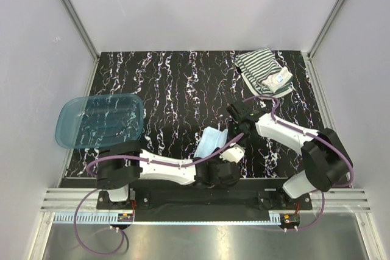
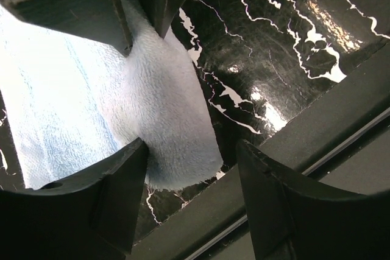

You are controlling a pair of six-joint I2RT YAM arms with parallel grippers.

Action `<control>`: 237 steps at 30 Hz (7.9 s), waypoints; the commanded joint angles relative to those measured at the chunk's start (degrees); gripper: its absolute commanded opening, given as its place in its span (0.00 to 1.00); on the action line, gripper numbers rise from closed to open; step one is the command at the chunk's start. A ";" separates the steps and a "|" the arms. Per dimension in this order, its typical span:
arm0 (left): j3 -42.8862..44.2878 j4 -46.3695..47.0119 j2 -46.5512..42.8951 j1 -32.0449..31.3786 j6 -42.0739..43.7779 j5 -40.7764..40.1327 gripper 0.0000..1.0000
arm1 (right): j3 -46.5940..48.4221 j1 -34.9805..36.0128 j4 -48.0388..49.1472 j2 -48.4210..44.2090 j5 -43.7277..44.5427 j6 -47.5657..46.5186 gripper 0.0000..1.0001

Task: Roll the towels
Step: Roll the towel, then place the rolled towel into the container

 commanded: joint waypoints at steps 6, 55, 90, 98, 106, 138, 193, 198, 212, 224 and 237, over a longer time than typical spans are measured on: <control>-4.36 4.45 0.65 4.29 -3.51 4.92 0.44 | 3.01 0.75 -1.91 -0.19 -1.91 -2.17 0.16; -32.48 56.93 -3.48 37.16 -24.51 62.41 0.16 | -23.00 -6.02 37.20 -18.13 -6.57 5.39 0.82; -19.15 13.09 -20.79 32.60 -5.55 37.11 0.81 | -10.88 -3.21 22.54 -3.54 -2.00 -0.41 0.10; -9.91 0.43 -25.89 20.06 0.96 13.21 0.83 | -2.97 -0.57 11.12 1.38 0.98 -1.38 0.07; -4.37 -2.66 -19.50 8.78 3.52 -1.48 0.83 | 1.07 0.66 7.85 3.76 1.60 -1.03 0.06; -6.64 0.85 -2.07 7.01 -5.62 -1.58 0.47 | 8.02 1.37 -1.11 0.16 -0.42 -3.40 0.30; -20.53 19.93 -7.44 29.25 -4.65 40.25 0.54 | -28.80 -8.04 82.45 7.98 -14.66 8.55 0.79; -19.66 19.93 -6.29 29.43 -4.22 41.05 0.54 | -29.51 -6.55 86.06 10.43 -14.75 9.25 0.45; -13.77 6.75 -20.85 30.66 -3.78 36.22 0.93 | -29.69 -5.49 79.15 -0.79 -15.01 7.16 0.08; -6.39 -1.70 -41.34 44.10 -4.83 43.14 0.99 | -17.91 -5.76 57.16 -24.53 -17.47 2.23 0.08; -4.62 17.28 -41.18 48.41 -13.88 61.26 0.99 | -9.21 -5.75 54.16 -32.71 -19.67 5.03 0.10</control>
